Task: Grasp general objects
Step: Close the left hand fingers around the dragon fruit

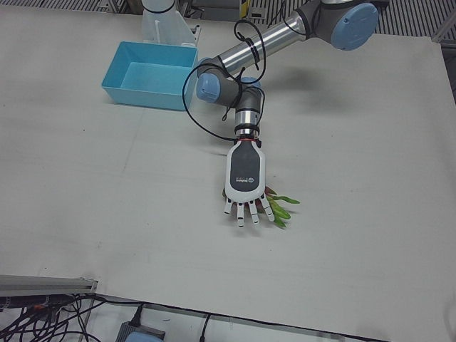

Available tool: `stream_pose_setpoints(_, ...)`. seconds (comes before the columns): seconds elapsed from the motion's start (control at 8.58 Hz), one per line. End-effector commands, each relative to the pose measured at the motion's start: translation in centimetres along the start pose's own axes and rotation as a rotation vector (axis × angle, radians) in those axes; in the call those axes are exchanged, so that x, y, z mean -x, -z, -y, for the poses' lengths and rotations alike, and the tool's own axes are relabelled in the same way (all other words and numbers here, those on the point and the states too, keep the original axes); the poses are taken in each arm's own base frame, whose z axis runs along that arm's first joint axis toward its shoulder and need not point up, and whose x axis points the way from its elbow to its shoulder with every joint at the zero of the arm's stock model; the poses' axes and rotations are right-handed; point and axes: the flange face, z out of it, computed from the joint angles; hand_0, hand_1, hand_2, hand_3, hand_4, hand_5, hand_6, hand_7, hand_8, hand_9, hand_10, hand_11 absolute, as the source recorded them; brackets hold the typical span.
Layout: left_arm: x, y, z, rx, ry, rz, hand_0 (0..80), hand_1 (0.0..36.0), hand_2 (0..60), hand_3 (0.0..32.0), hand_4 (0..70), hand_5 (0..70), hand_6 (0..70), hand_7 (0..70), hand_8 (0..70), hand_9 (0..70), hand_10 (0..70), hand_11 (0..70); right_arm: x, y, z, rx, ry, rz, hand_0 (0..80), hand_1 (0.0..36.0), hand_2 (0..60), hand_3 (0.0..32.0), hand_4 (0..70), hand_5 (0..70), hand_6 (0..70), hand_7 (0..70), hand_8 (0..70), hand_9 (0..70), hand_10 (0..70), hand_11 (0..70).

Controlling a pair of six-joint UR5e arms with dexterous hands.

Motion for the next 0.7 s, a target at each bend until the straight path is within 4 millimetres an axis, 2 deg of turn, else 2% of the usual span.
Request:
stream_pose_setpoints(0.0, 0.0, -0.1, 0.0, 0.000, 0.001, -0.001, 70.2, 23.9, 25.6, 0.0, 58.0, 70.0, 45.1, 63.9, 43.5, 42.9, 11.9, 18.2, 0.0, 0.0, 0.0, 0.000, 0.000, 0.000, 0.0, 0.0, 0.0, 0.0, 0.0, 0.0, 0.0, 0.0, 0.0, 0.0, 0.0, 0.0)
stream_pose_setpoints(0.12, 0.1, 0.0, -0.1, 0.001, 0.000, -0.001, 74.2, 24.3, 24.7, 0.0, 57.6, 70.0, 47.8, 65.8, 43.3, 42.3, 20.2, 30.3, 0.0, 0.0, 0.0, 0.000, 0.000, 0.000, 0.0, 0.0, 0.0, 0.0, 0.0, 0.0, 0.0, 0.0, 0.0, 0.0, 0.0, 0.0)
stream_pose_setpoints(0.23, 0.0, 0.0, -0.1, 0.002, 0.003, -0.003, 73.2, 23.0, 25.1, 0.0, 60.2, 70.0, 54.9, 70.0, 48.8, 49.8, 28.3, 41.7, 0.0, 0.0, 0.0, 0.000, 0.000, 0.000, 0.0, 0.0, 0.0, 0.0, 0.0, 0.0, 0.0, 0.0, 0.0, 0.0, 0.0, 0.0)
stream_pose_setpoints(0.35, -0.1, -0.1, 0.0, 0.001, 0.005, -0.005, 74.9, 22.8, 25.4, 0.0, 61.3, 70.0, 58.9, 70.0, 52.6, 55.4, 32.7, 47.3, 0.0, 0.0, 0.0, 0.000, 0.000, 0.000, 0.0, 0.0, 0.0, 0.0, 0.0, 0.0, 0.0, 0.0, 0.0, 0.0, 0.0, 0.0)
stream_pose_setpoints(0.47, -0.4, -0.1, 0.0, 0.012, 0.019, -0.012, 79.5, 24.0, 27.8, 0.0, 63.0, 70.0, 64.7, 70.0, 57.9, 63.1, 39.9, 56.7, 0.0, 0.0, 0.0, 0.000, 0.000, 0.000, 0.0, 0.0, 0.0, 0.0, 0.0, 0.0, 0.0, 0.0, 0.0, 0.0, 0.0, 0.0)
stream_pose_setpoints(0.58, -1.7, -0.1, 0.2, 0.047, 0.048, -0.029, 80.0, 28.4, 32.3, 0.0, 63.3, 70.0, 70.0, 70.0, 63.4, 70.0, 49.0, 70.0, 0.0, 0.0, 0.0, 0.000, 0.000, 0.000, 0.0, 0.0, 0.0, 0.0, 0.0, 0.0, 0.0, 0.0, 0.0, 0.0, 0.0, 0.0)
